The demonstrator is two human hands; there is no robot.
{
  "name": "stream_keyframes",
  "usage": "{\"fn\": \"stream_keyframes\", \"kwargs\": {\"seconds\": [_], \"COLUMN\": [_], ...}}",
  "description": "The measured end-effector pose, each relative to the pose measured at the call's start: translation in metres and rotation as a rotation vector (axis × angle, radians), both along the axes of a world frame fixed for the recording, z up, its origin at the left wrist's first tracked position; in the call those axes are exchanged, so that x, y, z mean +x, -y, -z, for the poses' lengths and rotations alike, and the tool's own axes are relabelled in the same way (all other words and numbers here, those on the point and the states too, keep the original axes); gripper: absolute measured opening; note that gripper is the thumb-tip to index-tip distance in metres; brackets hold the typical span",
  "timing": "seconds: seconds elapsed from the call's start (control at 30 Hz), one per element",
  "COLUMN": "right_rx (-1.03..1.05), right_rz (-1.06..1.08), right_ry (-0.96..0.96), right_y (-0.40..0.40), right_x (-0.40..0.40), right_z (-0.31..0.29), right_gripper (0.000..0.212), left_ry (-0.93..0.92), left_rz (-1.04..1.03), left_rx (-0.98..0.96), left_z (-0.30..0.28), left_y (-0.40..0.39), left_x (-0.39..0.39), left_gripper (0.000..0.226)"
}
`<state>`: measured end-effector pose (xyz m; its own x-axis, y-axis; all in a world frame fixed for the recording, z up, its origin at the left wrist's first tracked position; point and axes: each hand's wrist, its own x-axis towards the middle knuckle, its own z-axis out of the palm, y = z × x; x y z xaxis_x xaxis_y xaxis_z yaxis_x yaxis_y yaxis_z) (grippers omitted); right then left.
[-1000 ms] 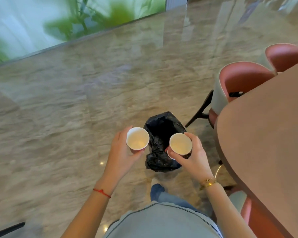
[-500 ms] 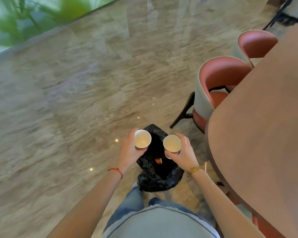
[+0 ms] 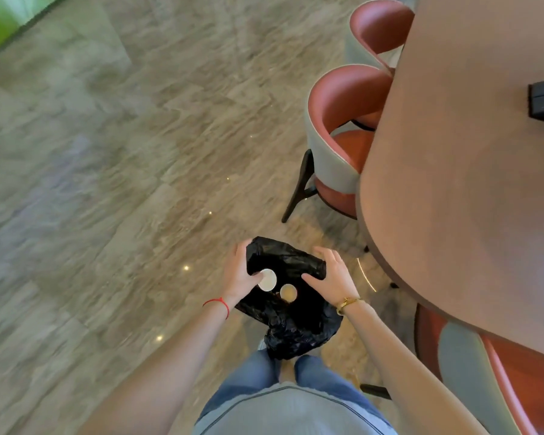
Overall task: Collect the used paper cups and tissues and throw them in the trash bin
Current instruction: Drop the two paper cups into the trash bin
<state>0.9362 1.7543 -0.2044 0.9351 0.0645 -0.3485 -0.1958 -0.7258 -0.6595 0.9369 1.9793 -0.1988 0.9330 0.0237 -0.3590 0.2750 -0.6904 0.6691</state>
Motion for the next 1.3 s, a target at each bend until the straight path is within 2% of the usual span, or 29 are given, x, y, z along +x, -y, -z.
{"fn": "stream_keyframes", "kwargs": {"seconds": [0.13,0.23,0.47,0.77,1.07,1.3], "right_rx": [-0.05,-0.093,-0.156,-0.17,-0.195,-0.214], "right_rz": [0.014,0.034,0.061,0.225,0.444,0.662], "right_ry": [0.086,0.137,0.184,0.252,0.277,0.28], "right_y": [0.0,-0.002,0.0,0.008,0.035,0.076], "right_x": [-0.006,-0.012,-0.032,-0.084,-0.173,-0.269], "right_z": [-0.016,-0.026,-0.044,-0.074,-0.088,-0.092], "right_gripper": [0.055,0.05,0.044,0.043,0.046,0.045], "left_ry": [0.071,0.142,0.254,0.325,0.4,0.433], "left_rz": [0.113,0.193,0.281,0.402,0.583,0.791], "left_rx": [0.043,0.097,0.185,0.155,0.091,0.05], "left_z": [-0.013,-0.026,-0.053,-0.079,-0.09,-0.094], "left_y": [-0.015,-0.027,-0.05,-0.052,-0.003,0.071], "left_x": [0.001,-0.001,-0.015,-0.024,-0.048,-0.089], "left_gripper": [0.053,0.044,0.037,0.033,0.033,0.034]}}
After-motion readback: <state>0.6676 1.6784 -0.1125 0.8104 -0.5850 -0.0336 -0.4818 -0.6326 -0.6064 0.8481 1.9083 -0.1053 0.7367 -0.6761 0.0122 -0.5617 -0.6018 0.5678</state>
